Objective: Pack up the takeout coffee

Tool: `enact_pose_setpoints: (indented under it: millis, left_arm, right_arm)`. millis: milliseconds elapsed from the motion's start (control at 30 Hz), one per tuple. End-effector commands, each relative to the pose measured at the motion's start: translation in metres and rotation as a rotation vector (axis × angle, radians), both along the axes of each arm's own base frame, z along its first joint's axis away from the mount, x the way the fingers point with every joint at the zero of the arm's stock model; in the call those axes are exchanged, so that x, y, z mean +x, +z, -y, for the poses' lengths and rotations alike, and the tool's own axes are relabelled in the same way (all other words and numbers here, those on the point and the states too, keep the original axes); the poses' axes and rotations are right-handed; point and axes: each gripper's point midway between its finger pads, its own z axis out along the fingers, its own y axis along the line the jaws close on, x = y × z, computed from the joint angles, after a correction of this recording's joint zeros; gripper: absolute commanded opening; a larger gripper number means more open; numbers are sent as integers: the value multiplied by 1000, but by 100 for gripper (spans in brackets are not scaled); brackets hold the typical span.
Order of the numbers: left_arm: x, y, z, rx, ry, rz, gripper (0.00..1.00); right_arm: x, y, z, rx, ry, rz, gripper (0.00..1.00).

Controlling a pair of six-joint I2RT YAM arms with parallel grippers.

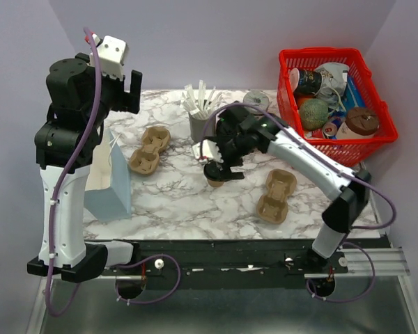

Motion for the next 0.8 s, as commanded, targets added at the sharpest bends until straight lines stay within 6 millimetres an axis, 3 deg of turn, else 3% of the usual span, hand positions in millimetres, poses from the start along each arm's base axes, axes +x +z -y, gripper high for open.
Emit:
enact_pose_setpoints:
  millis: [0, 33, 67, 167, 200, 333, 533, 600, 767]
  left_arm:
    - [-7, 20, -26, -63, 86, 59, 93]
    - [-6, 21, -30, -90, 100, 59, 92]
    - [-4, 24, -43, -112, 138, 66, 93]
    - [-1, 36, -59, -157, 178, 94, 92]
    - [1, 37, -59, -162, 168, 94, 92]
    - [-3, 44, -61, -162, 166, 114, 92]
    - [-13, 39, -63, -180, 165, 105, 91]
    - [-18, 38, -64, -182, 167, 105, 91]
    - [-24, 37, -65, -183, 164, 106, 91]
  right_arm:
    - [-19, -25, -37, -124, 343, 87, 100]
    - [-17, -21, -48, -116, 374, 113, 100]
    - [-17, -36, -57, -144, 408, 99, 100]
    - [-20, -56, -77, -193, 491, 137, 95]
    - [-22, -77, -83, -228, 523, 120, 91]
    - [-21, -111, -93, -289, 545, 86, 88]
    - [-2, -167, -77, -479, 523, 146, 78]
    - [8, -175, -68, -541, 515, 180, 71]
    - [14, -190, -44, -633, 511, 211, 65]
